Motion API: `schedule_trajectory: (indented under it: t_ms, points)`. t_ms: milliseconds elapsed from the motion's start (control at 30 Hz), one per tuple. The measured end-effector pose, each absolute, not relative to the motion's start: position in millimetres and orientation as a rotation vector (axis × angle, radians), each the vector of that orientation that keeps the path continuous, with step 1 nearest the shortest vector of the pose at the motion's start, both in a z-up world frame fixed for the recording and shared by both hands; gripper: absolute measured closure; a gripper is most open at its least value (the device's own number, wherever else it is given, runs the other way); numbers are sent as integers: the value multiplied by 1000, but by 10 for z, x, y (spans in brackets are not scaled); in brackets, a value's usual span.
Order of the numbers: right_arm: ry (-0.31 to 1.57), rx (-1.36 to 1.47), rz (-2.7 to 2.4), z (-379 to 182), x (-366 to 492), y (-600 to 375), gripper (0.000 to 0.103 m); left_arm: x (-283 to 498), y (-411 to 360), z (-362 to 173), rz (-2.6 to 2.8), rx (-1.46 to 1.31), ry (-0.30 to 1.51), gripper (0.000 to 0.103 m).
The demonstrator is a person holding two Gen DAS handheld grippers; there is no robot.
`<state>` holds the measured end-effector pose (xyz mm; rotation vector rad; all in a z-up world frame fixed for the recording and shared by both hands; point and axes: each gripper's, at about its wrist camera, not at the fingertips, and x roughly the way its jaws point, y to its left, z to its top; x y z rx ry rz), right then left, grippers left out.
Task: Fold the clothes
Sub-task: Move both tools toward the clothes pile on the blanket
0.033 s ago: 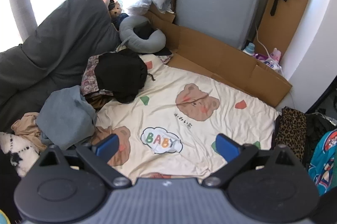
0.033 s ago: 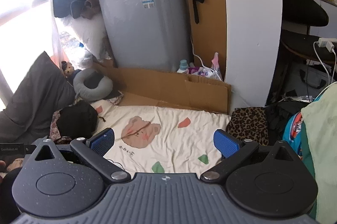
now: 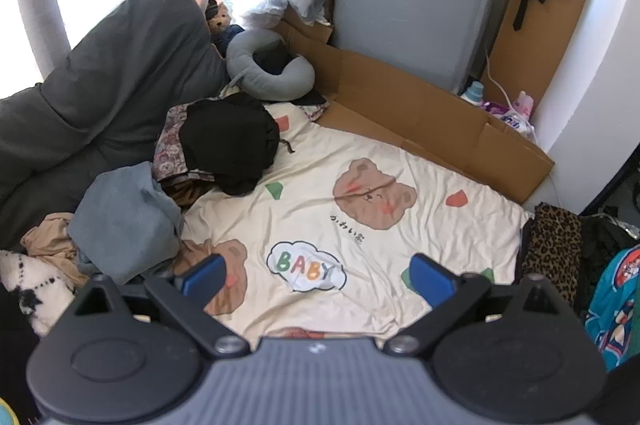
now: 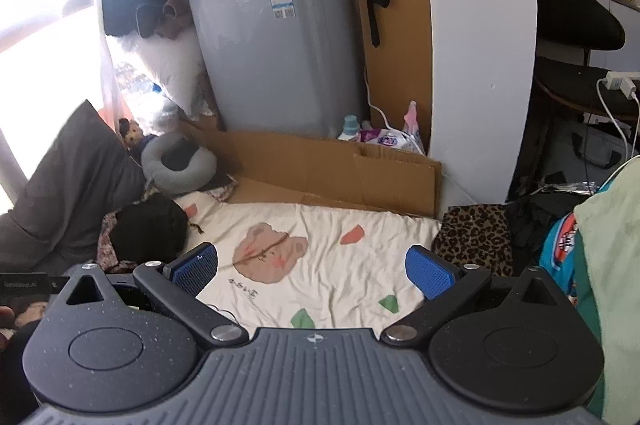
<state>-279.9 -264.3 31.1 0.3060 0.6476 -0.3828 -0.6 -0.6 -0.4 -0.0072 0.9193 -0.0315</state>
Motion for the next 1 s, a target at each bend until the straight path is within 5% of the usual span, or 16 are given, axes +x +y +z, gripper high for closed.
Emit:
schedule_trajectory:
  t_ms: [1000]
  points:
    - [709,332,-352,114,-2691,-2682,0,4,6,5,-56,-30,920,4]
